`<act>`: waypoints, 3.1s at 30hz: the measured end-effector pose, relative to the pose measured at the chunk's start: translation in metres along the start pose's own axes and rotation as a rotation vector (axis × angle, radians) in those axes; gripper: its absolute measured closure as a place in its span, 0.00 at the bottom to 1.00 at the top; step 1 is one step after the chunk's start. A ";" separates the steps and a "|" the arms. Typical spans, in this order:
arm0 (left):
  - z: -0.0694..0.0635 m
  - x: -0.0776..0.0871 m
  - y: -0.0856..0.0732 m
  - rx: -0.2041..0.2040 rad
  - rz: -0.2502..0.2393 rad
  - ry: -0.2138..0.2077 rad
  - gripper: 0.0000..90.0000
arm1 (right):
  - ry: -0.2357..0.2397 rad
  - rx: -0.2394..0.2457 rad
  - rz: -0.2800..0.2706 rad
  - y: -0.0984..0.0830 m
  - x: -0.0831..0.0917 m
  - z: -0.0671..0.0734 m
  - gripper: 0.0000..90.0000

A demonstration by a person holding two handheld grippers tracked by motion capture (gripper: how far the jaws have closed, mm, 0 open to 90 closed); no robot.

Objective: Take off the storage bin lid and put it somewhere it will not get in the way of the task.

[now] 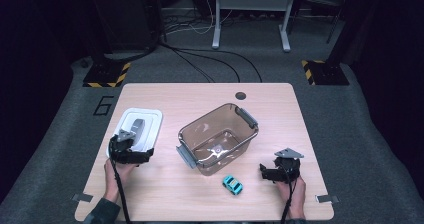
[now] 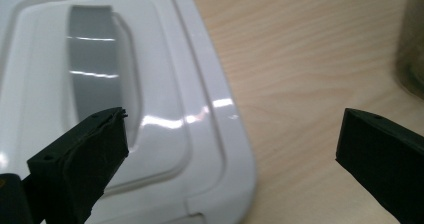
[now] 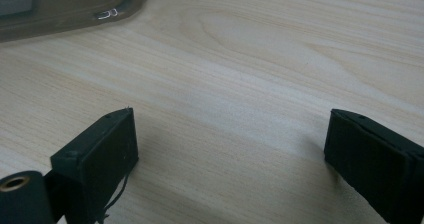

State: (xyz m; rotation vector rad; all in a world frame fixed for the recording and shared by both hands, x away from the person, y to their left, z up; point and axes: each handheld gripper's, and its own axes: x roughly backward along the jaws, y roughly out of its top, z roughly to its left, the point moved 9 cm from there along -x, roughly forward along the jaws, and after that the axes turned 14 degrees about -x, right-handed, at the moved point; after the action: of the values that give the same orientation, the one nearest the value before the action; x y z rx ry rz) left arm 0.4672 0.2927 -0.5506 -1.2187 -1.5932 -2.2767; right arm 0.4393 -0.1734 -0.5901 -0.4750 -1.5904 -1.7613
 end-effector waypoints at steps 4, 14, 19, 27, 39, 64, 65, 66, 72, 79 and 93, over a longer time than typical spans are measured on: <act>-0.023 -0.001 -0.002 -0.045 0.006 -0.033 0.00 | -0.001 0.008 0.003 0.000 0.000 0.000 0.05; -0.060 -0.013 -0.016 -0.115 0.046 -0.080 0.00 | 0.003 0.008 0.012 -0.001 -0.002 0.002 0.02; -0.065 -0.020 -0.024 -0.108 0.071 -0.099 0.00 | 0.004 0.006 0.020 -0.001 -0.002 0.003 0.00; -0.070 -0.020 -0.028 -0.127 0.055 -0.064 0.00 | 0.005 0.007 0.024 -0.001 -0.002 0.003 0.00; -0.072 -0.019 -0.028 -0.141 0.048 -0.076 0.00 | 0.088 -0.031 -0.018 0.001 0.011 0.011 0.00; -0.072 -0.019 -0.028 -0.141 0.041 -0.070 0.00 | 0.214 0.042 0.046 -0.011 0.035 0.077 0.00; -0.072 -0.019 -0.028 -0.141 0.041 -0.071 0.00 | 0.214 0.042 0.046 -0.011 0.035 0.077 0.00; -0.072 -0.019 -0.028 -0.144 0.043 -0.071 0.00 | 0.215 0.045 0.049 -0.011 0.035 0.079 0.00; -0.072 -0.019 -0.029 -0.147 0.045 -0.072 0.00 | 0.224 0.071 0.065 -0.013 0.034 0.090 0.00; -0.072 -0.019 -0.029 -0.147 0.045 -0.072 0.00 | 0.228 0.087 0.087 -0.015 0.032 0.099 0.00; -0.072 -0.018 -0.029 -0.158 0.055 -0.077 0.00 | 0.280 0.138 0.132 -0.025 0.029 0.130 0.01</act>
State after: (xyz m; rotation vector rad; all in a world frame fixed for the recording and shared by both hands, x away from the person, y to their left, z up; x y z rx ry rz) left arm 0.4257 0.2403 -0.5934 -1.3843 -1.4061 -2.3875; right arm 0.3775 -0.0549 -0.5648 -0.2484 -1.4360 -1.5330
